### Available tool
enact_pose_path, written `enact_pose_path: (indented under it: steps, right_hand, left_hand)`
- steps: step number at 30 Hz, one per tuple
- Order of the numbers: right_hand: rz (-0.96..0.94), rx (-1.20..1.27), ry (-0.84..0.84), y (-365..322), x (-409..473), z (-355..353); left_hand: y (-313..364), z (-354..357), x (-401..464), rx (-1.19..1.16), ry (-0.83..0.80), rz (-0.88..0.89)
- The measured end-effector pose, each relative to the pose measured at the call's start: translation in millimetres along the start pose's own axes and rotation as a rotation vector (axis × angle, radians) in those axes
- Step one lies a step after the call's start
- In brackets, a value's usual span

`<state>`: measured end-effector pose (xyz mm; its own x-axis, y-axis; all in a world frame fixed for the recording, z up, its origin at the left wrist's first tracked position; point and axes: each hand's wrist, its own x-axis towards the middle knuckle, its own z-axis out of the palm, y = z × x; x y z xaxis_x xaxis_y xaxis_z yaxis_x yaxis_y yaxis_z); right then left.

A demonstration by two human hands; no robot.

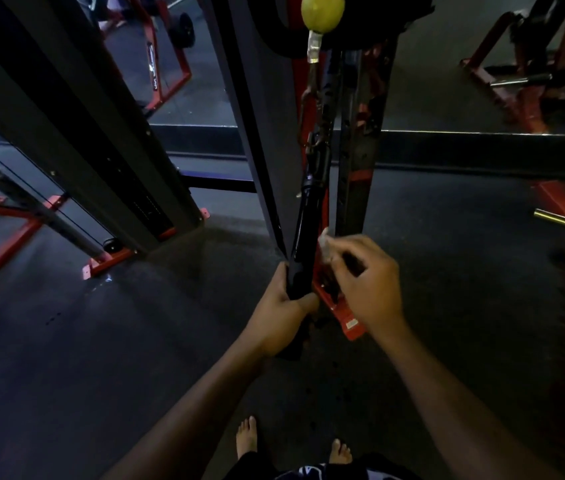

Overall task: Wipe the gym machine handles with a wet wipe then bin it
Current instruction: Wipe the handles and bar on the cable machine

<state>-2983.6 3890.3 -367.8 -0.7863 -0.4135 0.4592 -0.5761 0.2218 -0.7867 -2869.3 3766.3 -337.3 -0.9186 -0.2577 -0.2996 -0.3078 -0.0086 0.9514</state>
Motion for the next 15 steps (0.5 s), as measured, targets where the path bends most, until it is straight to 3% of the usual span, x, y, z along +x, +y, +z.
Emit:
enact_pose_path:
  steps: [6,10,15]
  right_hand:
    - [0.127,0.079,0.145,0.8,51.0,12.7]
    - [0.110,0.092,0.152,-8.7,18.9,19.9]
    - [0.080,0.066,0.098,-22.3,-31.7,19.3]
  left_hand:
    - [-2.4,9.3,-4.6,-0.114,0.013,-0.095]
    - [-10.1,3.0,-7.8,-0.216,0.023,-0.127]
    - [-20.3,5.0,-10.7,-0.266,0.165,-0.071]
